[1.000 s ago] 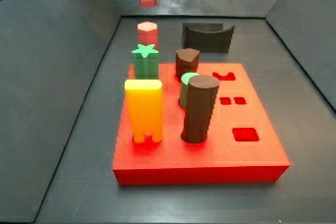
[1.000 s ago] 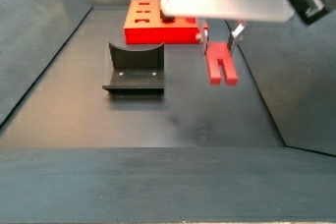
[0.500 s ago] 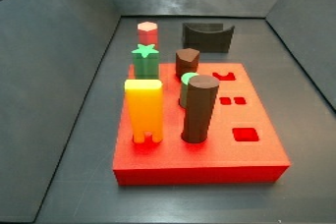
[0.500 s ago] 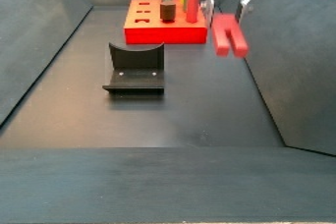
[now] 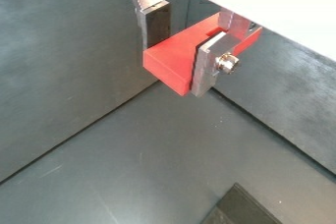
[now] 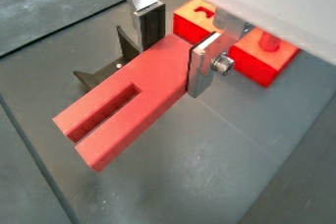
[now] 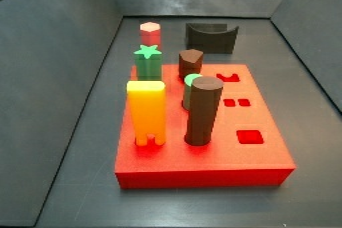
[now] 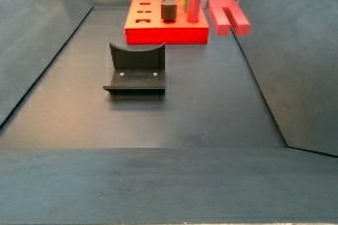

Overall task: Pick up the double-square object. Move up. Rotate the double-square object. Place the double-square object on the fixture. Regrasp the double-square object. Move to above the board. Insert the double-square object.
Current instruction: Place the double-square object on the fixture.

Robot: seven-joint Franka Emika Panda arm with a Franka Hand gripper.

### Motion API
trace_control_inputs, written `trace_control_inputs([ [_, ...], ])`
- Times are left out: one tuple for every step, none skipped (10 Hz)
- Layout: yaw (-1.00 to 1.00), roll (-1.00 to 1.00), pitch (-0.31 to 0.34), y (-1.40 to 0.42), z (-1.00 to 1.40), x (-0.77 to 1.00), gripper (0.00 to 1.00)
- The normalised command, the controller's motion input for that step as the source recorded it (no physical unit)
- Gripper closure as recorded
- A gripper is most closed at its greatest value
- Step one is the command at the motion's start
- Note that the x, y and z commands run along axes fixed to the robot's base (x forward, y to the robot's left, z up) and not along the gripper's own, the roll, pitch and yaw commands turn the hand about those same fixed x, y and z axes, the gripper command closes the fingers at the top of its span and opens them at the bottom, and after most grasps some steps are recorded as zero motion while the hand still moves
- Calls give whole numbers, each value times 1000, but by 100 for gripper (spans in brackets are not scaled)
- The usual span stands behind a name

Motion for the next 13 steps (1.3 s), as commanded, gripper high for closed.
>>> trace_control_inputs([
  [84, -157, 197, -56, 102, 1000, 100],
  [50, -123, 165, -50, 93, 1000, 100],
  [25, -96, 145, -41, 81, 1000, 100],
  [17, -85, 136, -37, 69, 1000, 100],
  [16, -83, 139, -33, 63, 1000, 100],
  [20, -84, 138, -29, 58, 1000, 100],
  [25, -87, 140, -25, 46, 1000, 100],
  [27, -88, 150, -21, 41, 1000, 100],
  [26, -87, 151, -18, 36, 1000, 100],
  [27, -86, 147, -13, 25, 1000, 100],
  [25, -84, 148, -10, 22, 1000, 100],
  [-102, -1000, -82, -492, -290, 1000, 100],
  [-109, -1000, -84, -484, -309, 1000, 100],
])
